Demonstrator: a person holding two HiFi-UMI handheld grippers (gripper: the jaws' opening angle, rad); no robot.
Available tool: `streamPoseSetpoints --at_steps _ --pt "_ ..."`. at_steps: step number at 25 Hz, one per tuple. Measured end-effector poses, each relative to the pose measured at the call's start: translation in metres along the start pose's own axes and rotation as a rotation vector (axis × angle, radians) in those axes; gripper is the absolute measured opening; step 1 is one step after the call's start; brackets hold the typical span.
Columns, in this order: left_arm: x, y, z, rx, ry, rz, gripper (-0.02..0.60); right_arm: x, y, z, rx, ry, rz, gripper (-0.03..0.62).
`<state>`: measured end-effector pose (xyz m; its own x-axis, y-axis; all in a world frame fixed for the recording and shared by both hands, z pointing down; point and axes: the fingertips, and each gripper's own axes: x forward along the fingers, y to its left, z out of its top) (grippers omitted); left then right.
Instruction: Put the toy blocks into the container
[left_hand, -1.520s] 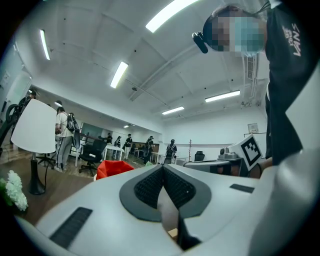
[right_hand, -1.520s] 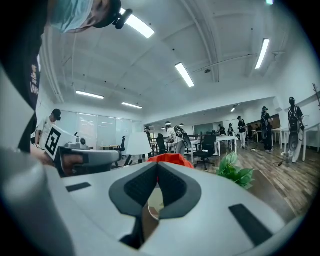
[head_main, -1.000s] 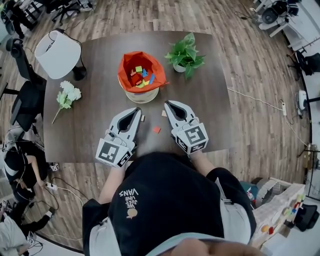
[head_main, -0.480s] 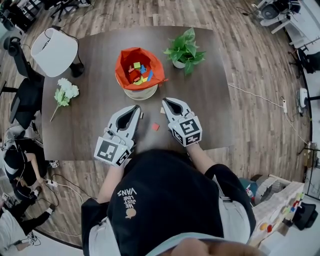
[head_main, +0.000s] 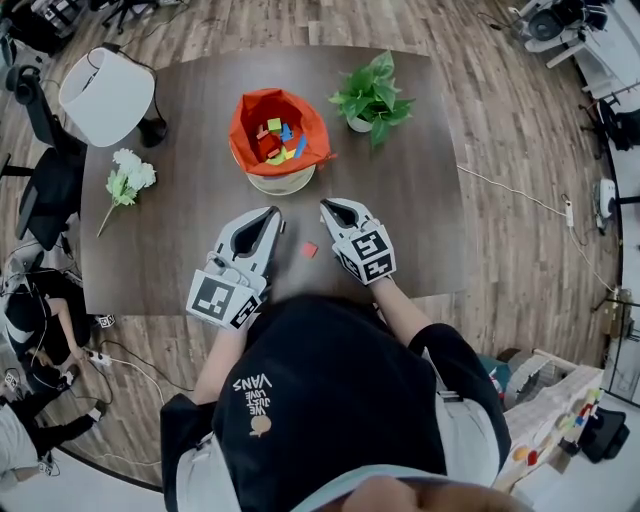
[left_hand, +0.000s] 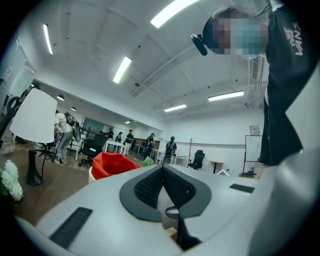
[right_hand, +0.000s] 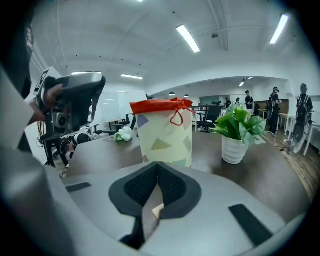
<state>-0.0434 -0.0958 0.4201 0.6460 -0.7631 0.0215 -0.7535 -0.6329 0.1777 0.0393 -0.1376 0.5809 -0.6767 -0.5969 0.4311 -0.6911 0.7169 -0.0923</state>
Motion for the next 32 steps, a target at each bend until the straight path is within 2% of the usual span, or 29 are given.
streamPoseSetpoints --at_steps 5,18,19,21,29,32 --pt "0.000 -0.001 -0.001 0.000 0.003 -0.005 0.011 0.003 0.000 -0.019 0.030 0.050 -0.002 0.018" --pt "0.000 -0.004 -0.005 -0.009 0.008 -0.012 0.011 0.008 -0.002 -0.053 0.018 0.170 0.005 0.020" --pt "0.000 -0.004 -0.005 -0.009 0.008 -0.012 0.011 0.008 -0.001 -0.055 0.015 0.180 0.006 0.032" --pt "0.000 -0.003 -0.006 -0.011 0.007 -0.010 0.011 0.011 0.000 -0.060 0.013 0.204 0.016 0.129" --pt "-0.001 -0.003 -0.006 -0.011 0.005 -0.008 0.011 0.021 0.003 -0.084 -0.038 0.300 0.050 0.229" --pt "-0.002 -0.004 -0.006 -0.010 0.006 -0.008 0.011 0.023 0.001 -0.093 -0.070 0.356 0.059 0.239"
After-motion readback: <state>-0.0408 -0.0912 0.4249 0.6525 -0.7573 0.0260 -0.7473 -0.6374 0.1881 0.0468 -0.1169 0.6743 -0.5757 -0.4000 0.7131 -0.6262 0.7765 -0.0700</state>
